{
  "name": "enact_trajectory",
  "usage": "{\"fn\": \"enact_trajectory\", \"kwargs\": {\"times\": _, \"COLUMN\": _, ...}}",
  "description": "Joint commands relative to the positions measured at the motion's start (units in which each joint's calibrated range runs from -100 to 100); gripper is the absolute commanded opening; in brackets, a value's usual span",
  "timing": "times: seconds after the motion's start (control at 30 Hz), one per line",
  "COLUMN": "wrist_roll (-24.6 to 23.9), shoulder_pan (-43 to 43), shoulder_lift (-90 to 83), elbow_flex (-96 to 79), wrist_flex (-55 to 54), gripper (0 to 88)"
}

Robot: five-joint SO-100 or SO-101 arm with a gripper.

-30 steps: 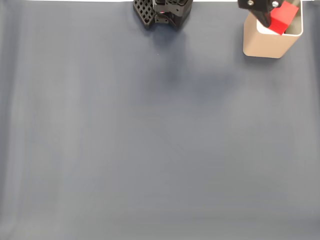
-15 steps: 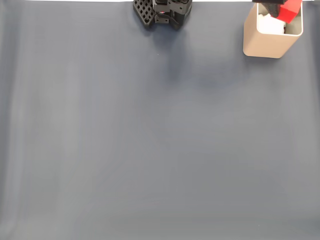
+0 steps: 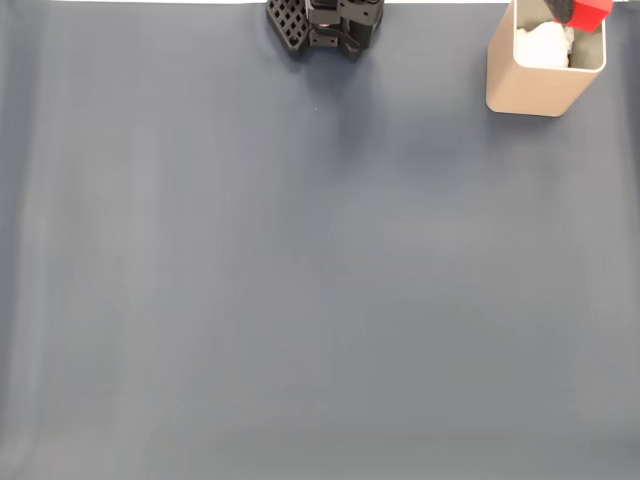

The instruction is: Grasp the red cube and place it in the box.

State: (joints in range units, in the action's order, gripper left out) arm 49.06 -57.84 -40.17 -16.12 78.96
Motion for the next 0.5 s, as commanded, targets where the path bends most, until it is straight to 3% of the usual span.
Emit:
{"fn": "enact_trajectory", "kwargs": {"times": 0.0, "wrist_roll": 0.0, "shoulder_pan": -0.6, "shoulder_lift": 0.3, "elbow_flex": 3.1, "wrist_flex": -1.1, "gripper": 0.5}}
{"fn": "enact_trajectory", "kwargs": {"times": 0.47, "wrist_roll": -1.6, "shoulder_pan": -1.6, "shoulder_lift": 0.0, "elbow_flex": 3.2, "wrist_flex": -1.9, "gripper": 0.8}}
